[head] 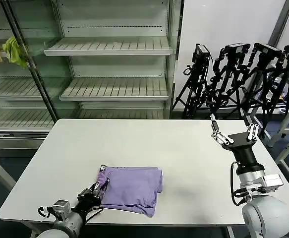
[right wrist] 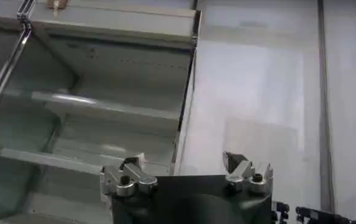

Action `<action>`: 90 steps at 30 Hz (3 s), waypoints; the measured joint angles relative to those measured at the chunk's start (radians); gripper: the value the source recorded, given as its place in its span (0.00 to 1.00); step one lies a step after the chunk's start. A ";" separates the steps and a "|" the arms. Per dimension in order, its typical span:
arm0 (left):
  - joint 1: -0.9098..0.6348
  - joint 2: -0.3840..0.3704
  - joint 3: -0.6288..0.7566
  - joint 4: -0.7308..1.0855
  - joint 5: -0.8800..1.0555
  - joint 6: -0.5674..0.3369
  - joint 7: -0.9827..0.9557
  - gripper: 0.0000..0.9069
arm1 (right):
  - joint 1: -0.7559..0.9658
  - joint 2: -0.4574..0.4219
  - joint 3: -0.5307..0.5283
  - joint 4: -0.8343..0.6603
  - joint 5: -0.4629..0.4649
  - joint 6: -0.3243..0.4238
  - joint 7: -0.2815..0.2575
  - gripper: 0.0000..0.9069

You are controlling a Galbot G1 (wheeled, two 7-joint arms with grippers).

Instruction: Fold and organize the clothes.

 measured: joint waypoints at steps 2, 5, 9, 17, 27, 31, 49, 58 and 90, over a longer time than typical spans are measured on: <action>0.001 -0.001 0.001 -0.002 0.000 -0.001 0.002 0.02 | -0.002 0.000 0.002 0.002 0.000 0.000 0.000 1.00; 0.002 -0.002 0.003 -0.006 0.001 -0.002 0.006 0.00 | -0.005 0.000 0.004 0.005 0.000 0.000 0.000 1.00; -0.001 -0.003 0.004 -0.007 0.003 -0.006 0.010 0.00 | -0.008 -0.001 0.007 0.005 0.000 0.001 0.000 1.00; -0.016 0.006 -0.011 0.002 -0.004 -0.009 0.014 0.01 | -0.005 -0.006 0.011 0.007 0.001 0.002 0.000 1.00; -0.047 0.067 -0.101 0.033 -0.064 0.008 0.010 0.01 | 0.012 -0.008 0.002 -0.001 0.005 0.002 0.000 1.00; -0.048 0.109 -0.158 0.046 -0.099 0.016 0.011 0.01 | 0.019 -0.009 -0.001 -0.005 0.005 0.001 0.000 1.00; -0.035 0.374 -0.467 0.115 -0.175 0.025 0.026 0.01 | 0.042 -0.007 -0.012 -0.041 0.012 0.008 -0.001 1.00; -0.042 0.504 -0.577 0.098 -0.150 0.032 0.034 0.01 | 0.032 -0.012 0.009 -0.053 0.024 0.022 -0.002 1.00; -0.292 0.083 0.159 0.207 0.100 -0.018 0.024 0.01 | -0.076 0.030 0.049 0.006 -0.044 0.018 0.001 1.00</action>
